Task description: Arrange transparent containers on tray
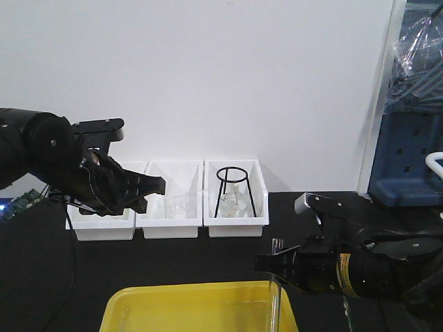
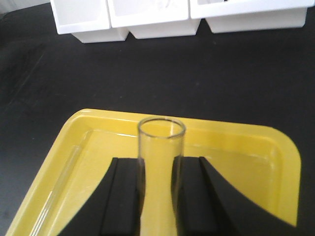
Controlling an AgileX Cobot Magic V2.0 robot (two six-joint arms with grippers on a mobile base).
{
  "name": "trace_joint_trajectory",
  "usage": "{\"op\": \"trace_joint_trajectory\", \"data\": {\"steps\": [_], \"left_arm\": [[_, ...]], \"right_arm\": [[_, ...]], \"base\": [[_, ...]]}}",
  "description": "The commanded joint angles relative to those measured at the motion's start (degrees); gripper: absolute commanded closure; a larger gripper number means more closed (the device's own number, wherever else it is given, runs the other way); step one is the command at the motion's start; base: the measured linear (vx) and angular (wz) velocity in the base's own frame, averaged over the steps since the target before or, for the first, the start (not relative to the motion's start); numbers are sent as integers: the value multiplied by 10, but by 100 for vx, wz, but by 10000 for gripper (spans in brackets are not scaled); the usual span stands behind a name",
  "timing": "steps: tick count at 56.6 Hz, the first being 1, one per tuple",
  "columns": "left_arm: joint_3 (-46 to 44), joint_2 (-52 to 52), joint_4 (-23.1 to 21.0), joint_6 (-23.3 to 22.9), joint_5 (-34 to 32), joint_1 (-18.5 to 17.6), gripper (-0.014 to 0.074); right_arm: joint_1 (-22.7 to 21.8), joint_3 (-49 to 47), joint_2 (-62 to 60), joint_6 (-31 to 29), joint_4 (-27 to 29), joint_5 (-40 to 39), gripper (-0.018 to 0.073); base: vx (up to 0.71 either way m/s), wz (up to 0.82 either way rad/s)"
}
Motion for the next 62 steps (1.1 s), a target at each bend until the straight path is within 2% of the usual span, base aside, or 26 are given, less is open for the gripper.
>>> {"op": "trace_joint_trajectory", "data": {"steps": [1,26,34,45,62], "left_arm": [[-18,-31,-9,1,-22,-4,230],[-18,-31,-9,1,4,-4,230],[-18,-31,-9,1,4,-4,230],[-18,-31,-9,1,4,-4,230],[-18,-31,-8,1,-1,-4,230]], "right_arm": [[-1,-17,-17,15,-23,-14,571],[-1,-19,103,18,-8,-23,566],[-1,-19,127,13,2,-14,536],[-1,-19,143,13,4,0,391],[-1,-19,143,13,12,27,-2]], "base": [[0,0],[0,0],[0,0],[0,0],[0,0]]}}
